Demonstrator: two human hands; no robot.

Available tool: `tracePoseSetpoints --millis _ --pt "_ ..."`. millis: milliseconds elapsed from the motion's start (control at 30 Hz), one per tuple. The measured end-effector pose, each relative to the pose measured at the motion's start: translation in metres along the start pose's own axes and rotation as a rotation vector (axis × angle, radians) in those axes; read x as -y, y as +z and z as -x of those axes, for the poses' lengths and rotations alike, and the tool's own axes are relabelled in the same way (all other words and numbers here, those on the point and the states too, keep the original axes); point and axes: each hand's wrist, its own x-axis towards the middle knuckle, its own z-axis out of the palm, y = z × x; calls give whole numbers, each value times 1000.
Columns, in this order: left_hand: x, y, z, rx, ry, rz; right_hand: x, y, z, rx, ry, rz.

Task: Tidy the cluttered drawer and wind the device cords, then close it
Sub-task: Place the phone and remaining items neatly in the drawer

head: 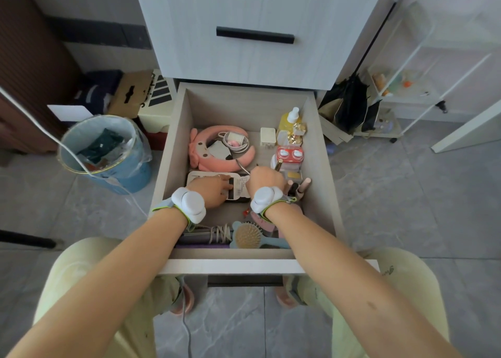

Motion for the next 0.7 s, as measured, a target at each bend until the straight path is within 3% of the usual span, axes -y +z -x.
tracePoseSetpoints --millis 700 --pt "2 4 -7 -16 1 43 1 12 -10 79 13 109"
